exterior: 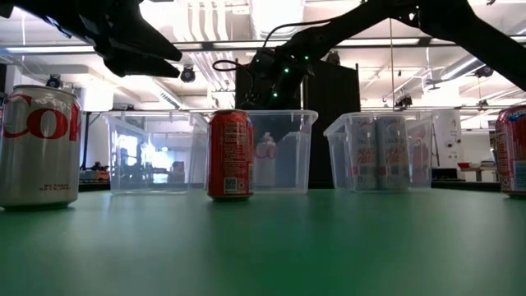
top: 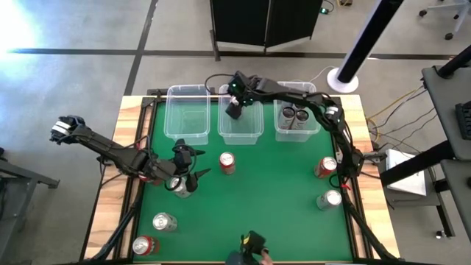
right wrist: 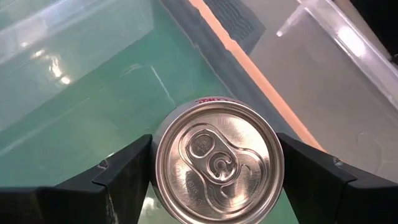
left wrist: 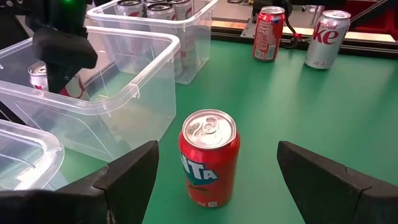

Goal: Sort soda cans
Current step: Put the top middle red-silver soda can into the middle transparent bin

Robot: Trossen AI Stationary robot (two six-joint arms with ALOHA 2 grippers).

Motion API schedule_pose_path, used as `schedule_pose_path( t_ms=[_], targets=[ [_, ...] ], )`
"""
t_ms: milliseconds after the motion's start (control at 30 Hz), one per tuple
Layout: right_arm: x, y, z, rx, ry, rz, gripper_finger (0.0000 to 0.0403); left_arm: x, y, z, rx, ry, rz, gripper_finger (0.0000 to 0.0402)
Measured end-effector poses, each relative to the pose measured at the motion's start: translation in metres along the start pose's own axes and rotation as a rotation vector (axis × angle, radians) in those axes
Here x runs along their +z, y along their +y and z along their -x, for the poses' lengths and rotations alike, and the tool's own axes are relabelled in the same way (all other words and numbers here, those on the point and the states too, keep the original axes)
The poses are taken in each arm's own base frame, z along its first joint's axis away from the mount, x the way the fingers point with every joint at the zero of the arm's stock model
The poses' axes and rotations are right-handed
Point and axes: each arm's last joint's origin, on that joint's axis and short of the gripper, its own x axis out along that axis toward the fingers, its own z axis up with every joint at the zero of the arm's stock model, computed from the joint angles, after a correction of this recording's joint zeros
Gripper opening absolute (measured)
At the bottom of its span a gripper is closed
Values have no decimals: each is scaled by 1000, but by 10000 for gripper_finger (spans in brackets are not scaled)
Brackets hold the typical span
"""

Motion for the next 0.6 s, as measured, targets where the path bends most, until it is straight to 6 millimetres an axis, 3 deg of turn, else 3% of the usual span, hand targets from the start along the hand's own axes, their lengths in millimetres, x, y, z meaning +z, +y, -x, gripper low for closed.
schedule_pose_path(
  t_ms=[333, 600],
  targets=[
    [-1, 16, 1, 29, -13, 181, 298, 0, 0, 0, -1, 0, -2, 311],
    [2, 15, -3, 3, -60, 162, 300, 0, 0, 0, -1, 1, -4, 311]
  ],
)
